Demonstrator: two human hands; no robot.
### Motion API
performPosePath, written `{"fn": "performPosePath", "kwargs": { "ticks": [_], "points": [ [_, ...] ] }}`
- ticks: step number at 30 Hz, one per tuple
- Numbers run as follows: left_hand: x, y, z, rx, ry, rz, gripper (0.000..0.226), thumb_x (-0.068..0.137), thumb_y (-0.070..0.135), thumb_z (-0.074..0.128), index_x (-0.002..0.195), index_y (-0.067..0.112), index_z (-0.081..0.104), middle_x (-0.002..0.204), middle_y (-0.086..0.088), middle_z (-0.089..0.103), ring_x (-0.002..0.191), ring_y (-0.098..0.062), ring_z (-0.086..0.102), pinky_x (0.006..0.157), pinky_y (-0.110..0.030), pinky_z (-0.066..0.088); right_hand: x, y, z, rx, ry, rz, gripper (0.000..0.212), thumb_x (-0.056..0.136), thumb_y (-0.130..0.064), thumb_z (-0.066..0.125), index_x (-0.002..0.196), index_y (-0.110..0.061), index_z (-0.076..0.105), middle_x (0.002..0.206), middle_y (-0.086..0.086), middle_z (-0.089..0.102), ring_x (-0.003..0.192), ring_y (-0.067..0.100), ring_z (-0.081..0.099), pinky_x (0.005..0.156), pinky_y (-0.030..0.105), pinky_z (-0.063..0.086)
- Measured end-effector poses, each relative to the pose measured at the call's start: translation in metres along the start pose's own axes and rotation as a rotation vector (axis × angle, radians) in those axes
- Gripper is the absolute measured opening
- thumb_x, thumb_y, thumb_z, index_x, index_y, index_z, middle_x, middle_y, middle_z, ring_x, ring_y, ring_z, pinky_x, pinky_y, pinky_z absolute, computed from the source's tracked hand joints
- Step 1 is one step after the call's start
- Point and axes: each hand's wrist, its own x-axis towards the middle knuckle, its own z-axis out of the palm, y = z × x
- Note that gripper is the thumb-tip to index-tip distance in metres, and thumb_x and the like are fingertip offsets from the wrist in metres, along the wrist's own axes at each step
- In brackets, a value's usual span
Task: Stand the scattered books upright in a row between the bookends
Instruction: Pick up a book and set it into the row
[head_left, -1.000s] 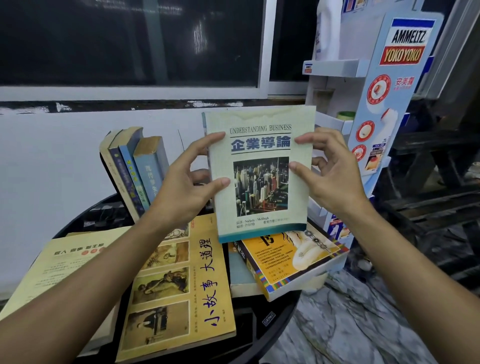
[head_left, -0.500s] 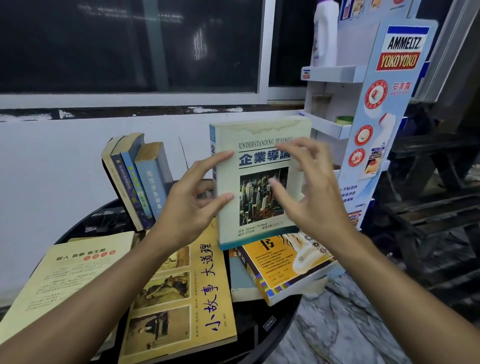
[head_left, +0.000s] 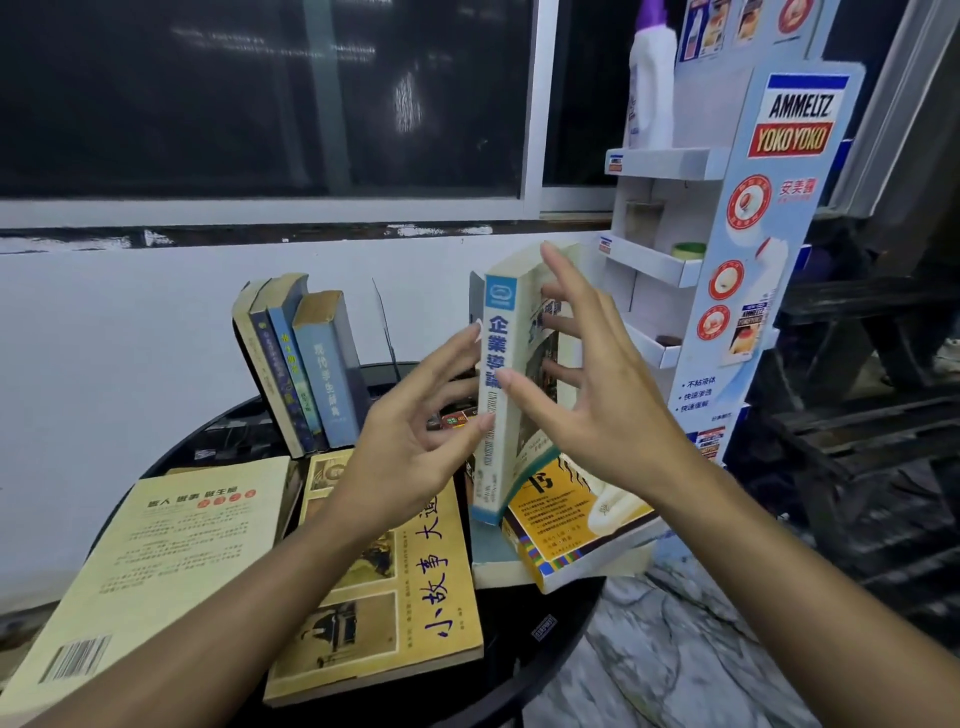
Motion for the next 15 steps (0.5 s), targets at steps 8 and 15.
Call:
{"fn": "performPosePath", "kwargs": {
  "ticks": [8, 15],
  "points": [
    [-0.001, -0.005, 0.024, 0.098, -0.035, -0.031, 0.075, 0.086, 0.010, 0.076, 0.150, 0.032, 0.043, 0.146, 0.015, 0.050, 0.133, -0.005, 0.052, 0.081, -0.035, 0.063, 0.004, -0.011, -0.013, -0.161, 0.078, 0.041, 0.072, 0.092, -0.039, 0.071, 0.152, -0.034, 0.031, 0.137, -0.006, 0.050, 0.113, -0.004, 0.053, 0.085, 0.004, 0.046],
    [0.001, -0.011, 0.035, 0.127, -0.041, -0.088, 0.079, 0.082, 0.035, 0.077, 0.146, 0.057, 0.035, 0.148, 0.025, 0.045, 0.134, -0.004, 0.049, 0.083, -0.037, 0.063, 0.008, -0.014, -0.010, -0.238, 0.203, 0.057, 0.054, 0.094, -0.025, 0.070, 0.140, -0.026, 0.042, 0.119, 0.000, 0.066, 0.096, 0.009, 0.065, 0.071, 0.020, 0.060]
  ]
}}
